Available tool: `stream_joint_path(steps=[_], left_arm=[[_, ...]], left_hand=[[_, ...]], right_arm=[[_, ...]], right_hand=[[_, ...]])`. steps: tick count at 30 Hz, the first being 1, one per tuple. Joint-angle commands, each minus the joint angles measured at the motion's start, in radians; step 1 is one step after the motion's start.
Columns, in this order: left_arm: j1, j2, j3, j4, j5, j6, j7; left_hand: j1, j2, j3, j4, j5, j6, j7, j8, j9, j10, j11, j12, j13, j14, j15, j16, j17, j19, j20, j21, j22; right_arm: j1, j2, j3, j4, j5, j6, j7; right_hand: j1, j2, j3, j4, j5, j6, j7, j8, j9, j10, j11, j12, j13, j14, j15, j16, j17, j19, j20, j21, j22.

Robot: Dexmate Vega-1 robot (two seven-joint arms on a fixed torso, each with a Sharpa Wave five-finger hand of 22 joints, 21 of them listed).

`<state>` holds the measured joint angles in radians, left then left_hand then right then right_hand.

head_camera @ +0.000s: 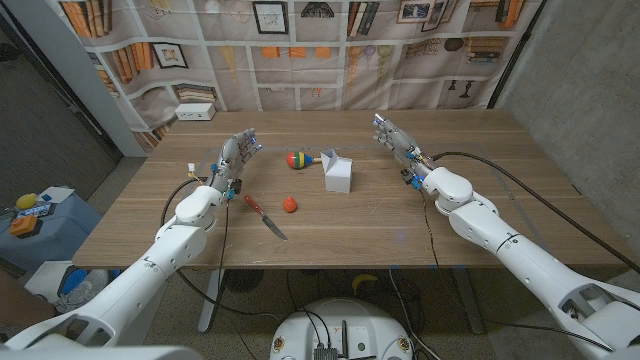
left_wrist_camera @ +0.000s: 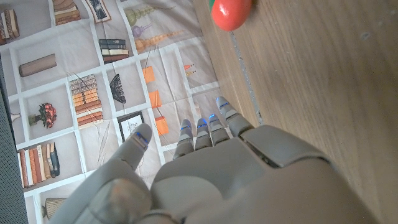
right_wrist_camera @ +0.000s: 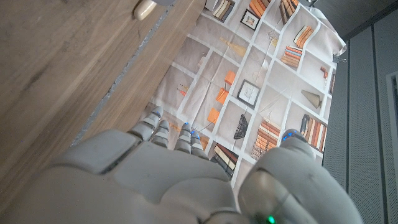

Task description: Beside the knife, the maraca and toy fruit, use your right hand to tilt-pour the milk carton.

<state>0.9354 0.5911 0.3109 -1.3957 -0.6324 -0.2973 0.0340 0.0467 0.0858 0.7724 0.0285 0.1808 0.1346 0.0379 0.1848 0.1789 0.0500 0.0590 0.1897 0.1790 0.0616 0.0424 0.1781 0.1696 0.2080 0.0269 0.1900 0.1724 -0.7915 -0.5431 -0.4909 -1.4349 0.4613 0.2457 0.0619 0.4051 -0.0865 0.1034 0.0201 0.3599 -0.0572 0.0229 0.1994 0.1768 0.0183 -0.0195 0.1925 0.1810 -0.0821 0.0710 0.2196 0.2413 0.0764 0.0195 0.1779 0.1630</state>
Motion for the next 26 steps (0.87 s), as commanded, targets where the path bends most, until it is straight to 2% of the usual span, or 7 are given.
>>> stream_joint_path(steps=[1, 4, 10, 18, 26], left_arm=[[0.055, 0.001, -0.015, -0.052, 0.001, -0.007, 0.053], [0.069, -0.007, -0.021, -0.055, -0.005, -0.023, 0.058], [0.084, -0.018, -0.025, -0.049, -0.002, -0.058, 0.056], [0.108, -0.01, -0.036, -0.062, 0.001, -0.076, 0.061], [0.115, -0.016, -0.037, -0.046, -0.001, -0.105, 0.04]], left_hand=[[0.005, 0.086, 0.006, -0.001, 0.0, 0.004, 0.003, 0.003, 0.003, 0.009, 0.004, 0.006, 0.002, 0.014, 0.002, 0.008, 0.003, 0.009, 0.0, 0.004, 0.0], [0.003, 0.085, 0.007, 0.0, 0.0, 0.006, 0.004, 0.004, 0.003, 0.014, 0.005, 0.008, 0.002, 0.017, 0.003, 0.008, 0.003, 0.012, 0.001, 0.005, 0.0], [0.003, 0.084, 0.008, 0.001, 0.0, 0.01, 0.004, 0.005, 0.003, 0.021, 0.004, 0.01, 0.002, 0.022, 0.002, 0.009, 0.003, 0.018, 0.002, 0.007, 0.0], [0.001, 0.083, 0.01, 0.002, 0.001, 0.012, 0.006, 0.005, 0.003, 0.025, 0.005, 0.011, 0.002, 0.028, 0.002, 0.009, 0.002, 0.022, 0.004, 0.009, 0.0], [0.0, 0.082, 0.013, 0.004, 0.001, 0.015, 0.009, 0.005, 0.003, 0.032, 0.006, 0.013, 0.003, 0.035, 0.001, 0.009, 0.002, 0.035, 0.012, 0.012, 0.0]], right_arm=[[-0.023, 0.014, 0.035, 0.048, 0.072, 0.039, 0.013], [-0.025, 0.021, 0.042, 0.073, 0.09, 0.064, 0.032], [-0.037, 0.013, 0.051, 0.062, 0.096, 0.049, 0.011], [-0.046, 0.015, 0.071, 0.07, 0.12, 0.052, -0.002], [-0.084, -0.009, 0.091, 0.016, 0.12, 0.03, -0.052]], right_hand=[[-0.035, 0.025, -0.001, 0.022, -0.007, 0.015, 0.0, 0.002, 0.001, 0.018, -0.001, 0.007, 0.002, 0.001, -0.023, 0.006, 0.002, 0.006, -0.013, 0.008, 0.004], [-0.058, 0.035, -0.007, 0.035, -0.011, 0.028, 0.0, 0.003, 0.001, 0.032, 0.0, 0.01, 0.002, 0.009, -0.034, 0.009, 0.001, 0.019, -0.019, 0.012, 0.004], [-0.081, 0.047, -0.013, 0.049, -0.015, 0.05, 0.0, 0.007, 0.001, 0.05, -0.013, 0.013, 0.001, 0.018, -0.04, 0.011, -0.001, 0.031, -0.022, 0.015, 0.004], [-0.103, 0.074, -0.012, 0.065, -0.017, 0.071, -0.004, 0.008, 0.0, 0.081, -0.01, 0.018, 0.001, 0.03, -0.047, 0.014, -0.003, 0.047, -0.022, 0.017, 0.004], [-0.114, 0.082, -0.015, 0.071, -0.019, 0.085, -0.003, 0.009, 0.0, 0.094, -0.009, 0.018, 0.001, 0.044, -0.052, 0.017, -0.006, 0.065, -0.025, 0.021, 0.003]])
